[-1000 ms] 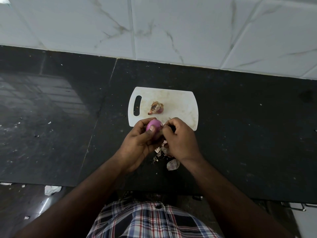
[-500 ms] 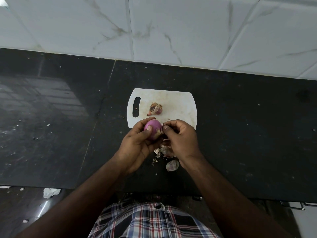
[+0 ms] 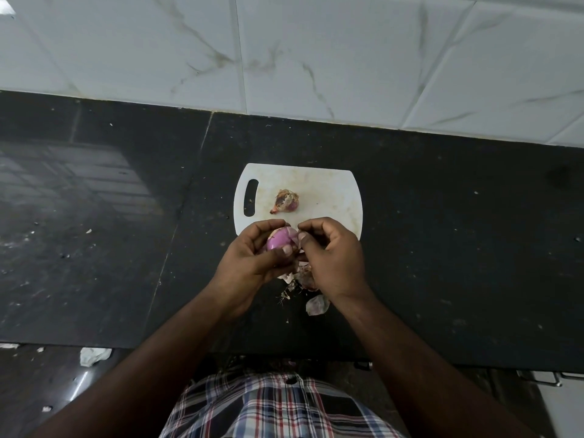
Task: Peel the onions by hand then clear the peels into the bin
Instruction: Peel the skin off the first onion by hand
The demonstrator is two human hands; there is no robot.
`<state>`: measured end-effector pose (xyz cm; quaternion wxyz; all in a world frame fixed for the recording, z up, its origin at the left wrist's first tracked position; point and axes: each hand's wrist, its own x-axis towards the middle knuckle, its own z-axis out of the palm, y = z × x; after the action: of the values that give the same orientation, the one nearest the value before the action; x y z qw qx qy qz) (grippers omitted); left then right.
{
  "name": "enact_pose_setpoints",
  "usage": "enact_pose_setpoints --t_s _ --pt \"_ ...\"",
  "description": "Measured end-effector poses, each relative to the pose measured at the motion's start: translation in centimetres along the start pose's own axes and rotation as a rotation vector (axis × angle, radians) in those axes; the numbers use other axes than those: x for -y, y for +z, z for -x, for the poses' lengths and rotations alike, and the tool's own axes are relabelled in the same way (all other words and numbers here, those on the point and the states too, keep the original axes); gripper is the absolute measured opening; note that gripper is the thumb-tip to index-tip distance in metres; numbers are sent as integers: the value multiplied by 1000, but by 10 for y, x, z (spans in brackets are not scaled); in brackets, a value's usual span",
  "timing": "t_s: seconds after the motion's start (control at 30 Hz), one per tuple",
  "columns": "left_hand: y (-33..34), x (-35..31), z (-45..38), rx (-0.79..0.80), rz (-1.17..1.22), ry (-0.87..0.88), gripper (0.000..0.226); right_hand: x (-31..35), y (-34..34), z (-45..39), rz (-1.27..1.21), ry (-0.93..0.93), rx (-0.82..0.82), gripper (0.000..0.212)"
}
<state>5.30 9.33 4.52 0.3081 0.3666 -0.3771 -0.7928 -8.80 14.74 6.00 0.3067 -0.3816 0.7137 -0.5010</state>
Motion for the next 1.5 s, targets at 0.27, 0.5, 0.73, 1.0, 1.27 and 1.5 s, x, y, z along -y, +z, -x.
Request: enact_pose_setpoints --t_s 0.27,0.5,0.73,1.0,1.27,1.5 --pt "3 2 1 8 60 14 52 -5 4 -6 -181 139 -59 27" --pt "-7 -3 0 -39 233 -37 41 -14 -16 -19 -256 291 -49 28" --pt "-9 0 -3 -53 277 -86 38 -17 -19 -14 252 82 159 17" --pt "-1 -1 -2 -44 239 -67 43 -3 -10 -6 180 -214 230 28" --pt "-1 -1 -1 -69 223 -68 46 -6 -6 -7 -41 -7 150 19" --pt "1 2 -1 -90 241 -115 28 -7 -5 -2 186 -166 117 26"
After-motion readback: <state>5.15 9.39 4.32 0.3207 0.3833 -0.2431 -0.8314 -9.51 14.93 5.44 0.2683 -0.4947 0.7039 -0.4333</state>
